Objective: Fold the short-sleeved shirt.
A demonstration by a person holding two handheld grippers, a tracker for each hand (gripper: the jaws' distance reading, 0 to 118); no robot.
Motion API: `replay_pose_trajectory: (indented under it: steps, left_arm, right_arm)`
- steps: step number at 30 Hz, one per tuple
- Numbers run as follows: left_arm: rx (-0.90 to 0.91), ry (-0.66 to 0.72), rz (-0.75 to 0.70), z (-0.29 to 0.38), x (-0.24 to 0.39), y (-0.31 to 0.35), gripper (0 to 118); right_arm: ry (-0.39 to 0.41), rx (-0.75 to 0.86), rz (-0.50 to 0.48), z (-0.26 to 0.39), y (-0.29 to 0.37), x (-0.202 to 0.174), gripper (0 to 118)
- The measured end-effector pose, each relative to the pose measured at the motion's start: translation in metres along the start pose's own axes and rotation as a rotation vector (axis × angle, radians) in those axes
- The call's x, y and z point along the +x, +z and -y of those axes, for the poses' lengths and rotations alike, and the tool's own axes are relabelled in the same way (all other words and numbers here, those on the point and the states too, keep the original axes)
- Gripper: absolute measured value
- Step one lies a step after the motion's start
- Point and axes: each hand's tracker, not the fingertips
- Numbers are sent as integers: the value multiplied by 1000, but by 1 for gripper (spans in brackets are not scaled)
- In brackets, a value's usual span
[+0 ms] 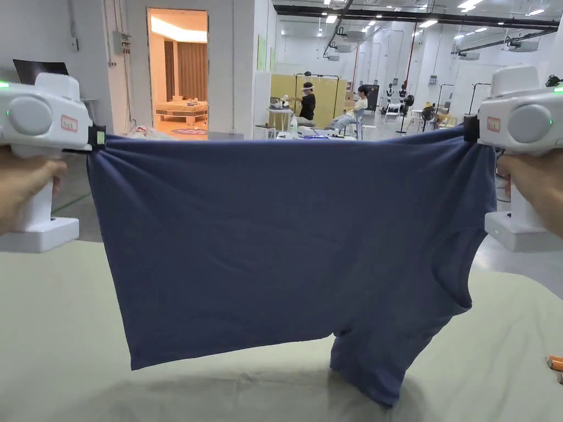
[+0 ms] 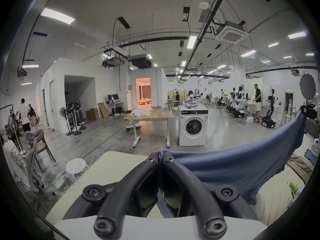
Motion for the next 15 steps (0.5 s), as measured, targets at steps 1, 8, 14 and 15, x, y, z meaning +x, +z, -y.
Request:
replay_pose_trajectory:
  steps: [1,8,14,15]
  left_arm:
    - [-14,5,10,15,0,0,0]
    - [-111,34,41,97,-4,9,0]
    - [-130,72,77,142,-6,51,0]
    - [-133,76,85,149,-7,61,0]
  right_arm:
    - [2,-17,-3,12,4,-3,3]
    - [3,-108,-5,97,46,-8,3]
    - [8,-170,-3,159,105,-6,3]
    - [12,-182,-7,166,116,-4,3]
